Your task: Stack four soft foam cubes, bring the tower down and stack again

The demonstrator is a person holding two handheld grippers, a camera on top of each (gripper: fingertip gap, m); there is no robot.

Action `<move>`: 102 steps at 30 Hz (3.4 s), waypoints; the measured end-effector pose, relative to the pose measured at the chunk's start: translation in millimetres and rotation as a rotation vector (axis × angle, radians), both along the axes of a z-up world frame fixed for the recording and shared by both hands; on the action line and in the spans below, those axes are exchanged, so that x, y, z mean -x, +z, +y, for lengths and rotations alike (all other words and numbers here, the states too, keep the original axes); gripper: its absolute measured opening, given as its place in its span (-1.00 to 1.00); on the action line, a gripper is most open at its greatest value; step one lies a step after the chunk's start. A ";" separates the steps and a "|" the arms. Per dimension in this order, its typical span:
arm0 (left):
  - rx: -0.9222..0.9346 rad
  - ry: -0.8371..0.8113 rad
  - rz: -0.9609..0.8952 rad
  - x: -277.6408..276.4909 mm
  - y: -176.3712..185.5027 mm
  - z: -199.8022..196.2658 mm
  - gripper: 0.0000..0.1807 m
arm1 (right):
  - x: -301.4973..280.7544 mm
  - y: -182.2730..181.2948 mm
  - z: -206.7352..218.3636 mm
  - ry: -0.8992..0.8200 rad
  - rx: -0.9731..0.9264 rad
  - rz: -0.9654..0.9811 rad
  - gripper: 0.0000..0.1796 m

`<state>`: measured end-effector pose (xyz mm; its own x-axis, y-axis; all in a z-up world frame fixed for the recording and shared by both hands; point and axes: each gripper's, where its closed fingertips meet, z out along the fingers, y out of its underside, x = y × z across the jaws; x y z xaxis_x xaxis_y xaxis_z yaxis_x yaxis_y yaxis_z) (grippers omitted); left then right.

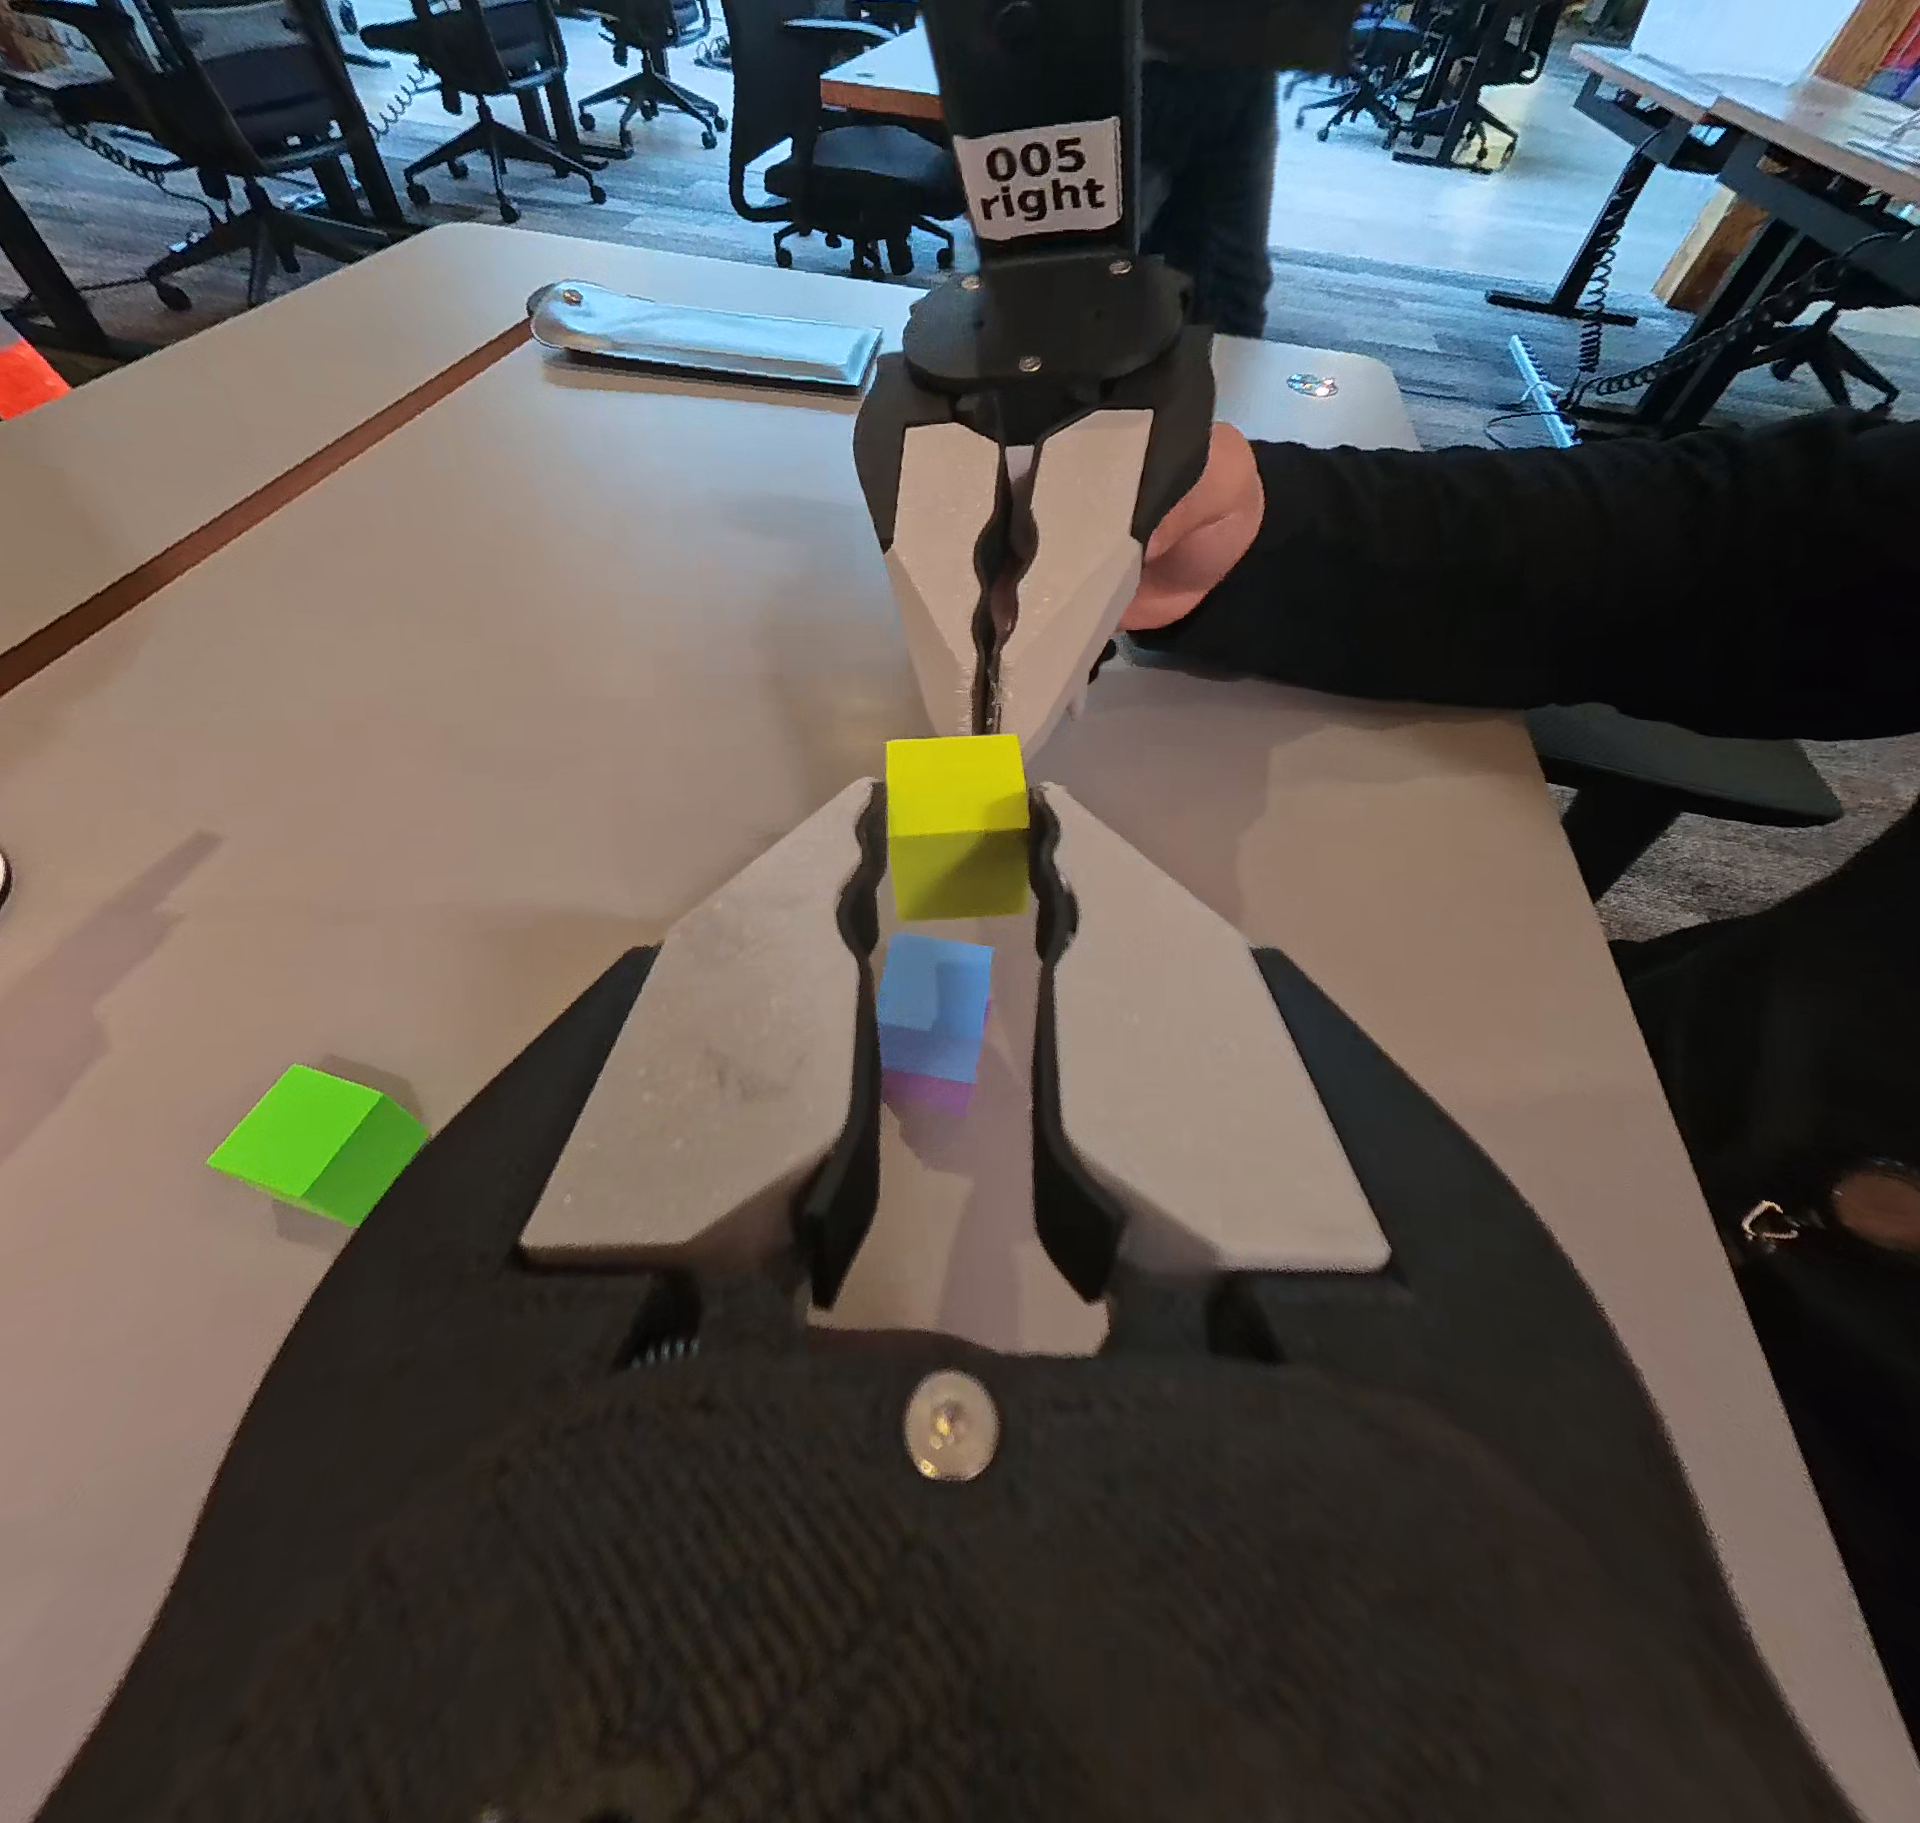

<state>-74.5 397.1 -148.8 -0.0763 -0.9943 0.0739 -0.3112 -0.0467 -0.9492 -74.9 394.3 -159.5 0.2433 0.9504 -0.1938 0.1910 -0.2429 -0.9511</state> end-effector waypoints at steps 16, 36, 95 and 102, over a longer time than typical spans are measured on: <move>-0.115 -0.140 -0.050 6.7 -14.3 -4.6 -0.72 | 9.0 -19.3 -2.9 0.013 -0.020 -0.103 -1.00; -0.056 -0.184 -0.063 0.4 -24.1 -9.9 -0.73 | -2.8 -6.9 5.5 -0.029 0.003 -0.038 -0.93; -0.016 0.484 -0.153 28.4 -4.5 118.7 -0.43 | -8.9 -0.9 9.0 -0.053 -0.001 -0.017 -0.90; 0.019 0.709 0.189 39.2 -69.0 154.5 -0.17 | -7.6 -4.6 10.2 -0.053 0.008 -0.031 -0.89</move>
